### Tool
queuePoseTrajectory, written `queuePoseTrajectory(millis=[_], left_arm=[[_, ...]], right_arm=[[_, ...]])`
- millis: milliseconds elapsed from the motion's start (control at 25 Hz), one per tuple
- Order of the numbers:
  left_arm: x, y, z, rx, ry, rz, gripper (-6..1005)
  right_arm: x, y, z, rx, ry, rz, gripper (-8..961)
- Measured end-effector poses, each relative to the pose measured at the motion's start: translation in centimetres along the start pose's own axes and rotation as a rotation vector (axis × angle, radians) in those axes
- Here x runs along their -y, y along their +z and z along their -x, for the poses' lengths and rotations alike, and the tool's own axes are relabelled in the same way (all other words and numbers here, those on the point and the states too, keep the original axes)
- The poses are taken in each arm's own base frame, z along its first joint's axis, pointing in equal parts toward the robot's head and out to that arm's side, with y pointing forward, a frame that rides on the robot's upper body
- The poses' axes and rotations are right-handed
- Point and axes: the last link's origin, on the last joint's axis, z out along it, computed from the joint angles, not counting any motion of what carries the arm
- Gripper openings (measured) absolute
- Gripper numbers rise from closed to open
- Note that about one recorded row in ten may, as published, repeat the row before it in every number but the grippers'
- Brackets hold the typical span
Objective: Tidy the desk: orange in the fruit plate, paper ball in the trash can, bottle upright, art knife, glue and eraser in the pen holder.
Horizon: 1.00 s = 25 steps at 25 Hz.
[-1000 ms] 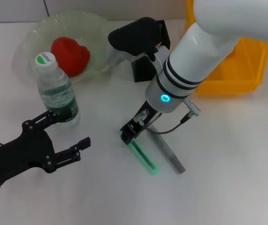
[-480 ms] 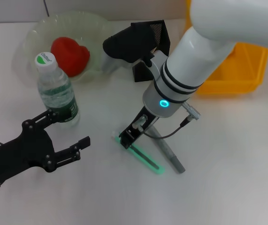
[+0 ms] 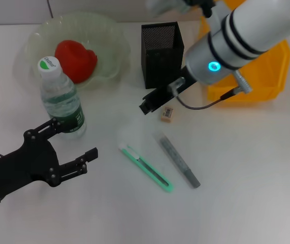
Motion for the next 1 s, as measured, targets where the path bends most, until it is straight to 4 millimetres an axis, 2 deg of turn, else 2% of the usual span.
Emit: queuePoseTrajectory(millis=[80,120,160,320,520,760,1000], left_arm=[[0.0,0.1,-0.1,-0.002,0.001,0.002,813],[0.1,0.2,-0.2,-0.004,0.003,0.006,813],[0.1,0.2,-0.2,-0.004,0.003,0.006,813],[0.2,0.3,-0.2,-0.004,0.004,0.007,813],[0.3,0.2,-0.2,0.0,0.003,0.002,813],[0.2,-0.3,0.1,0.007,-0.004,-0.012,813],[0.1,-0.5,0.2,0.01,-0.005,-0.017,813]], right_arm=[[-0.3,-0.1,-0.4,-0.038,-0.023,0.014,69],[-1.0,0.6,-1.0,-0.09,-0.059,0.018,60],[-1.0,0.6,-1.0,-0.09,-0.059,0.018,81],[-2.1,3.0,-2.6,-0.2,-0.124,0.01,163],[-2.5,4.0,-2.9,-0.227,-0.122,0.022,369],[-2.9,4.5,-2.7,-0.24,-0.144,0.014,493],[-3.9,5.4,-2.7,-0.278,-0.213,-0.031,493]])
